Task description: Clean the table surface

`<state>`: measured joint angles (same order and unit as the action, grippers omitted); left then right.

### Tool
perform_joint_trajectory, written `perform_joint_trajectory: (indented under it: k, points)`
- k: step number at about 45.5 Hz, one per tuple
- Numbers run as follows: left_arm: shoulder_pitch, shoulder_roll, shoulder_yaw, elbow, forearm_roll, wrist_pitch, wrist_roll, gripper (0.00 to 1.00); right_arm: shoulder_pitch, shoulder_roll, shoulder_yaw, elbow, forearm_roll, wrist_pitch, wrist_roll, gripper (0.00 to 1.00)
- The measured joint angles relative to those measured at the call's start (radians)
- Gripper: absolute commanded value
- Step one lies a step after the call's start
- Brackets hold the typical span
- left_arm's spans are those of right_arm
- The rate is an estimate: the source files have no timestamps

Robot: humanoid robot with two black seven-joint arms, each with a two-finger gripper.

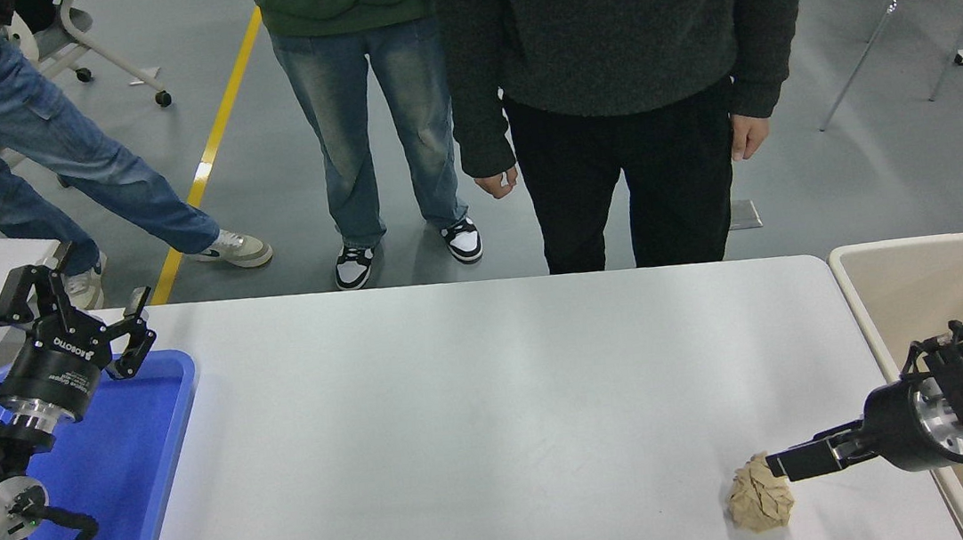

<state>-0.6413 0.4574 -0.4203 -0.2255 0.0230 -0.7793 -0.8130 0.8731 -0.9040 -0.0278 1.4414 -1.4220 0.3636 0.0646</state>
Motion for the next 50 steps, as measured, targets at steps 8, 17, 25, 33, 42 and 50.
perform_joint_trajectory:
  k: [8, 17, 25, 33, 42, 50]
  points:
    - [0.000, 0.000, 0.000, 0.000, 0.000, 0.000, 0.000, 1.00, -0.039, 0.051, 0.000, -0.047, 0.002, -0.025, 0.000, 0.99]
    - [0.000, 0.000, 0.000, 0.000, 0.000, 0.000, 0.000, 1.00, -0.071, 0.095, 0.001, -0.087, 0.005, -0.049, 0.000, 0.99]
    - [0.000, 0.000, 0.000, 0.000, 0.000, 0.000, 0.000, 1.00, -0.087, 0.124, 0.002, -0.115, 0.005, -0.067, 0.000, 0.99]
    - [0.000, 0.000, 0.000, 0.000, 0.000, 0.000, 0.000, 1.00, -0.095, 0.147, 0.002, -0.135, 0.006, -0.079, 0.000, 0.99]
    - [0.000, 0.000, 0.000, 0.000, 0.000, 0.000, 0.000, 1.00, -0.105, 0.170, 0.002, -0.159, 0.006, -0.086, 0.000, 0.99]
    - [0.000, 0.000, 0.000, 0.000, 0.000, 0.000, 0.000, 1.00, -0.109, 0.182, 0.001, -0.170, 0.005, -0.090, 0.000, 0.99]
